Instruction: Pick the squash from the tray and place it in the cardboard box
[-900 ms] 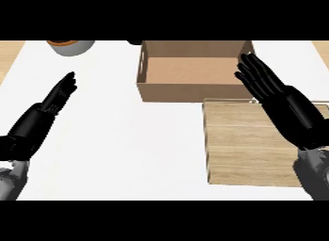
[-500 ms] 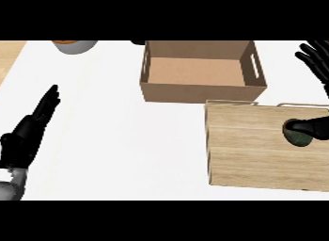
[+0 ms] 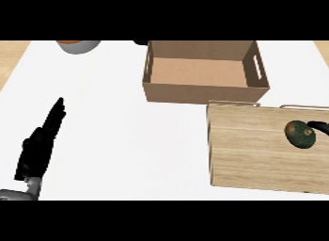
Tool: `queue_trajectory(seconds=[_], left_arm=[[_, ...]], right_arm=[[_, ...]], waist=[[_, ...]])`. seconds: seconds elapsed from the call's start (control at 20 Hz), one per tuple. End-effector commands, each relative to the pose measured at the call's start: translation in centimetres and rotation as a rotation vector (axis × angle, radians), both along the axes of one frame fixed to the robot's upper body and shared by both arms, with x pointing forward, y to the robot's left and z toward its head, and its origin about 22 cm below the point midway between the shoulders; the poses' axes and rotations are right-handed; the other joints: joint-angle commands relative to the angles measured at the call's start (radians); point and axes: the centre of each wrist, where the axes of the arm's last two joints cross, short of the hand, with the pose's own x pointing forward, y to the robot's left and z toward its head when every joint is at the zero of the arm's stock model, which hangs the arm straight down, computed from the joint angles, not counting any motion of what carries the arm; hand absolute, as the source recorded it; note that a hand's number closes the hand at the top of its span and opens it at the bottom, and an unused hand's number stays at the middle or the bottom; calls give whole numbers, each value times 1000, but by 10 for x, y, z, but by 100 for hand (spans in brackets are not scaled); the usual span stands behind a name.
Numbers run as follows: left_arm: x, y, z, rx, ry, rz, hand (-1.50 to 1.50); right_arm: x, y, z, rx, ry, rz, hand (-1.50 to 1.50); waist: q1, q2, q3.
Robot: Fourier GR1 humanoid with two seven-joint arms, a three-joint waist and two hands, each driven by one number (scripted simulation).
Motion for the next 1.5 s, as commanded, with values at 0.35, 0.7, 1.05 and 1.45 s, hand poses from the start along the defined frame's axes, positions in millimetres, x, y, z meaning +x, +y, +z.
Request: queue_trajectory(seconds=[0.35, 0.7, 1.05, 1.45], left_arm=[[2, 3, 10, 8, -14, 10, 0], [-9, 4, -8, 4, 5, 10, 0], [-4, 9, -9, 12, 20, 23, 0], [-15, -6, 4, 4, 6, 38, 0]], right_arm=[[-14, -62, 66, -705, 340, 134, -150], [-4, -36, 72, -928, 582, 290, -150], [4, 13, 63, -957, 642, 277, -150], [-6, 14, 29, -1019, 694, 206, -150]], waist=[[12, -5, -3], [5, -7, -3], [-10, -8, -3], [-10, -9, -2]])
